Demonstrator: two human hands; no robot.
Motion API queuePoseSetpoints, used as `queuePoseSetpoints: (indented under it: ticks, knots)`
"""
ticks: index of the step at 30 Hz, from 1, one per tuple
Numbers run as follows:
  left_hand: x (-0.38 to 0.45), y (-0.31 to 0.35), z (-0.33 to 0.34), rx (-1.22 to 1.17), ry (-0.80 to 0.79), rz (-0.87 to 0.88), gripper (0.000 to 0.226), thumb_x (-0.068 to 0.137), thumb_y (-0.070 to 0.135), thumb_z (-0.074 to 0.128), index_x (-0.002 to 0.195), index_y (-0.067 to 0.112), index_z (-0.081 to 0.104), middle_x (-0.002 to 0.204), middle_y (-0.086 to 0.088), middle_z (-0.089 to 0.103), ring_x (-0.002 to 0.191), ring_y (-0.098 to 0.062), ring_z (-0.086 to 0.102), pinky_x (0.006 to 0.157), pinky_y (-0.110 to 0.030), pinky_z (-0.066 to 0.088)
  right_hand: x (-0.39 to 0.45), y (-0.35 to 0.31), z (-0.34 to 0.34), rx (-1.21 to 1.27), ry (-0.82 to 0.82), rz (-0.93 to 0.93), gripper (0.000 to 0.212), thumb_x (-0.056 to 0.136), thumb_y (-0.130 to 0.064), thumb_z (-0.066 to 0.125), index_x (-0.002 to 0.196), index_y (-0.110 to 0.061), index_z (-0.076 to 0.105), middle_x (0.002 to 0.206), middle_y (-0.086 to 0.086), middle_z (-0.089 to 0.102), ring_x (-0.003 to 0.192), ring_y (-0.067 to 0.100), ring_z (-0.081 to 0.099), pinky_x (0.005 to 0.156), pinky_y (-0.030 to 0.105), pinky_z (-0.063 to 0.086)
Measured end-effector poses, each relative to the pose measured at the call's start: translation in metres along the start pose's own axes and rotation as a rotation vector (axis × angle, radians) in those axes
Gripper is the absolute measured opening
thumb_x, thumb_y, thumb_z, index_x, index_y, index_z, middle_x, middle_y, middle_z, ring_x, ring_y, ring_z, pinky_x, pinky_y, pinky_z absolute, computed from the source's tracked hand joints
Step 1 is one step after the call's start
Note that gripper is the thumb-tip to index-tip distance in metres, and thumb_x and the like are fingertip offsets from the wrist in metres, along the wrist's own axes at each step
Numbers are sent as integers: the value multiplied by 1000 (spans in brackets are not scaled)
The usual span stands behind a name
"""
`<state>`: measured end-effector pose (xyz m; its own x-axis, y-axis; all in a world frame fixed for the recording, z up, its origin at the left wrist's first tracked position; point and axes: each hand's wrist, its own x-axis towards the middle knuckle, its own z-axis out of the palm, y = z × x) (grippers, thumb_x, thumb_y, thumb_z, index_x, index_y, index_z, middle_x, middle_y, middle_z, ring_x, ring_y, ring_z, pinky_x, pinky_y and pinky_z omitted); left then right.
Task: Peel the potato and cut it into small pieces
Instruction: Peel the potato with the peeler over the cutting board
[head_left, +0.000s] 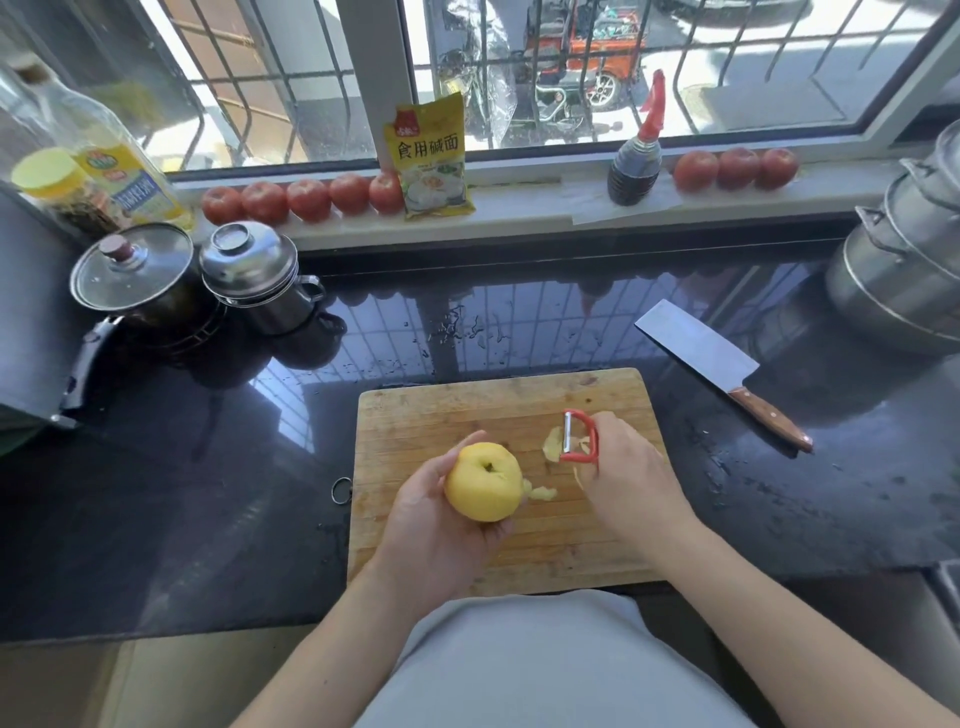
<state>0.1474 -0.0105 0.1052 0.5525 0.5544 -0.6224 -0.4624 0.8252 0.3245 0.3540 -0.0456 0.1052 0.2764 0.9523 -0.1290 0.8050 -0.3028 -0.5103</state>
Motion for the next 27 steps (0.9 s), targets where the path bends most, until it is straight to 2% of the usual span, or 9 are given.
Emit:
queuePoseSetpoints:
  ticks: [3, 5, 7, 10, 13, 15, 18, 22, 27]
  knots:
    - [3, 2, -2, -107, -23, -18, 33, 104, 27, 53, 135, 21, 64, 134, -27, 57, 104, -50, 64, 75, -45, 63, 1, 14, -1, -9, -45, 62, 14, 100, -18, 45, 87, -19, 48, 86, -4, 52, 79, 22, 52, 68, 40, 41]
    - [5, 1, -3, -152, -5, -2, 33, 106, 29, 51, 136, 18, 61, 131, -28, 60, 111, -52, 63, 83, -49, 63, -3, 19, -2, -19, -33, 15, 19, 100, -16, 46, 82, -21, 46, 82, -6, 51, 76, 20, 50, 66, 38, 41]
    - [6, -1, -3, -155, 20, 16, 33, 106, 33, 50, 133, 16, 58, 127, -28, 63, 115, -53, 62, 92, -51, 60, -8, 16, -2, -29, -7, -71, 23, 100, -15, 46, 79, -25, 42, 78, -7, 51, 72, 18, 50, 64, 37, 42]
    - [10, -4, -4, -118, 38, 45, 39, 101, 26, 55, 139, 14, 54, 133, -26, 60, 121, -51, 59, 104, -57, 51, -15, 4, -2, -129, 86, -207, 17, 99, -18, 45, 83, -24, 46, 75, -9, 48, 66, 17, 47, 61, 35, 42]
    - [14, -7, -2, -52, 74, 110, 54, 92, 16, 58, 146, 13, 50, 139, -23, 57, 121, -46, 58, 107, -61, 46, -19, -6, -2, -298, 205, -311, 11, 90, -9, 61, 87, -19, 57, 75, -7, 44, 67, 18, 41, 59, 34, 35]
    - [14, -9, 0, -20, 79, 156, 54, 91, 15, 57, 145, 16, 51, 138, -21, 59, 118, -44, 59, 107, -61, 44, -21, -12, 3, -381, 249, -347, 14, 84, -5, 64, 91, -17, 62, 78, -2, 46, 70, 22, 41, 63, 35, 32]
    - [16, -10, 0, 26, 82, 206, 51, 97, 16, 54, 147, 19, 48, 132, -20, 61, 117, -39, 59, 114, -60, 36, -26, -23, 16, -424, 285, -375, 16, 83, -3, 62, 89, -17, 60, 81, 3, 47, 75, 26, 44, 72, 39, 35]
    - [13, -13, 7, 119, 98, 268, 52, 94, 20, 56, 145, 24, 49, 129, -16, 62, 109, -31, 62, 97, -47, 48, -28, -31, 21, -437, 323, -379, 16, 85, -2, 54, 88, -17, 59, 82, 4, 48, 77, 27, 46, 76, 43, 39]
    - [9, -14, 11, 164, 88, 283, 53, 94, 26, 56, 146, 25, 48, 126, -14, 66, 102, -25, 67, 87, -41, 54, -30, -34, 21, -465, 313, -397, 23, 86, -3, 39, 88, -16, 57, 83, 5, 50, 78, 27, 46, 73, 41, 37]
